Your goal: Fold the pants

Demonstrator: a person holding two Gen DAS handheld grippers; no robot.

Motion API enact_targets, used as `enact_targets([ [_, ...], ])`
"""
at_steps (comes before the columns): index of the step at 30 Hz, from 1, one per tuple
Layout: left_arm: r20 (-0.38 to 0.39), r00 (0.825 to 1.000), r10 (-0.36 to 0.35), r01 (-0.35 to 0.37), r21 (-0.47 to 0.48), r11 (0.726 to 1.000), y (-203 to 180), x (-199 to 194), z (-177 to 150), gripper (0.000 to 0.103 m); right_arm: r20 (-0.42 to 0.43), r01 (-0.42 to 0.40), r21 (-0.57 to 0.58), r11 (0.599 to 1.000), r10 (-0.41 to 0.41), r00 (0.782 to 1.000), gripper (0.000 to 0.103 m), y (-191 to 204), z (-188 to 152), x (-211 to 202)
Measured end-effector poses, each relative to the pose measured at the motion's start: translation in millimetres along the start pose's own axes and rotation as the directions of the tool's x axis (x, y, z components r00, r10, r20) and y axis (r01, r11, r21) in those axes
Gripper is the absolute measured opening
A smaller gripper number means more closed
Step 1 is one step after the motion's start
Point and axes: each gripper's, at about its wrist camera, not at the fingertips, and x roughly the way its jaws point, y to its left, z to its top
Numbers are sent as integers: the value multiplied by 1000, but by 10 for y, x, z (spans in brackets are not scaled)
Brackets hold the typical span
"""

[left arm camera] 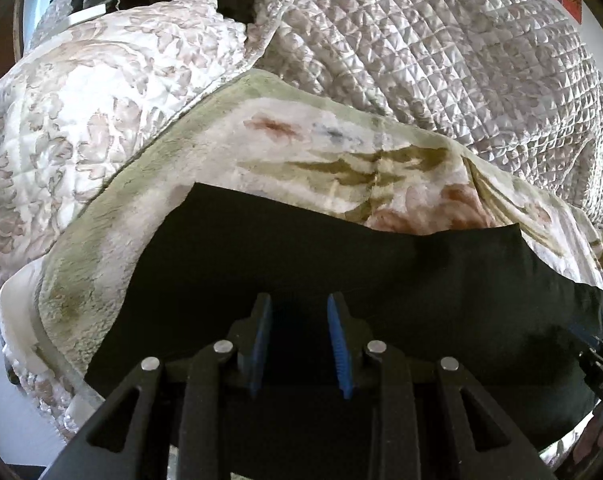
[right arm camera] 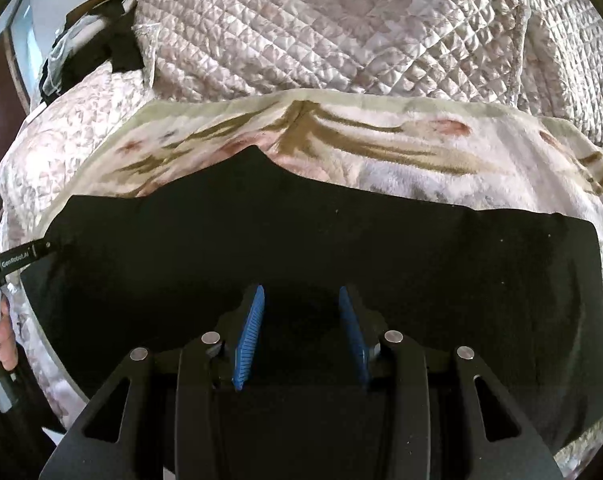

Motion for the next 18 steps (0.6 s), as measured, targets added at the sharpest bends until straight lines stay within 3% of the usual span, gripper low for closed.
enact_targets([
  [13, 12, 999, 29, -29, -9, 1000, 178, -93, 31, 32, 22, -49, -6, 999, 49, 999, 43, 68, 1, -57],
  [18, 22, 998, 55, -54, -68, 996, 528, -115, 109, 59, 22, -60, -5, 998, 60, 998, 43, 67, -1, -63],
])
